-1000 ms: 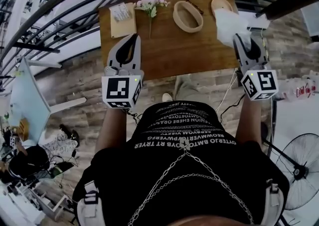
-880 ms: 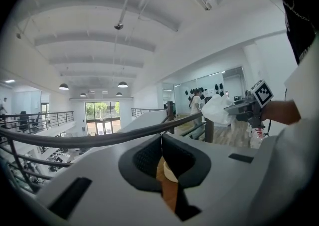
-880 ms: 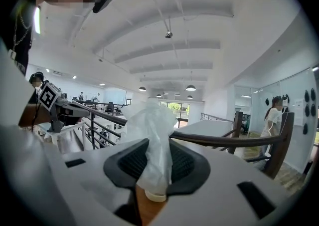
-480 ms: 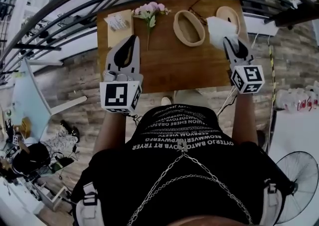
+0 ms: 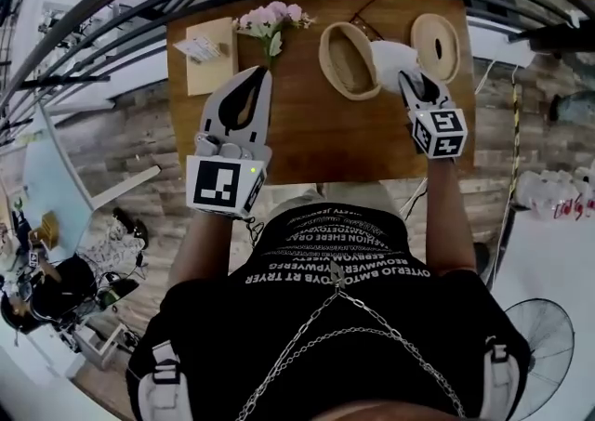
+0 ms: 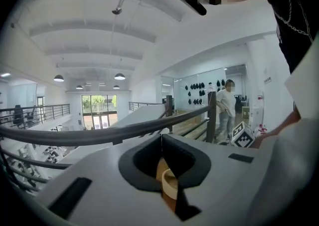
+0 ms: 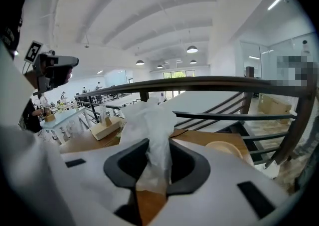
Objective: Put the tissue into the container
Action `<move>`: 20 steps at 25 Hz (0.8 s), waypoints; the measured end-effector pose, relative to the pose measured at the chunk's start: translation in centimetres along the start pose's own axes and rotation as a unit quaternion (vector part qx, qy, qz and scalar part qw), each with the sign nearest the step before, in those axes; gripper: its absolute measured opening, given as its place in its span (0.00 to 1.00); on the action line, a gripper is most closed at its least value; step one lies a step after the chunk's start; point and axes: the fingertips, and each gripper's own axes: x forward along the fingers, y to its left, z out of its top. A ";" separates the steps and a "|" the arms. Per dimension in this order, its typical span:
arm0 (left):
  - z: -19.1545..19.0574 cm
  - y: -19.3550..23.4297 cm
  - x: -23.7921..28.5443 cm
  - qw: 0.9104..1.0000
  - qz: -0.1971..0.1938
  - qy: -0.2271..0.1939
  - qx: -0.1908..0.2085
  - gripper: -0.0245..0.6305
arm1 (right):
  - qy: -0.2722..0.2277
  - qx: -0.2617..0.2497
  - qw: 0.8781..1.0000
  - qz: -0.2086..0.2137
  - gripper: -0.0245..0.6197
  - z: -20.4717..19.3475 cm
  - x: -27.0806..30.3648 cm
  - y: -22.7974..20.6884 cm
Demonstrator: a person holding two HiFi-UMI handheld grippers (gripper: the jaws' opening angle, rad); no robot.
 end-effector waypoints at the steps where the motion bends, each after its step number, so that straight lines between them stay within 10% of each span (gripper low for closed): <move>1: -0.4 0.1 0.6 1.000 0.000 0.003 -0.004 0.08 | 0.006 0.003 1.000 0.007 0.21 -0.8 1.0 0.0; 11: -4.4 0.2 2.8 0.998 0.015 0.047 -0.030 0.08 | 0.091 0.013 0.992 0.088 0.22 -7.9 9.3 2.6; 20: -4.0 0.7 0.3 0.999 0.035 0.027 -0.025 0.08 | 0.139 -0.082 0.984 0.078 0.24 -9.8 12.3 4.0</move>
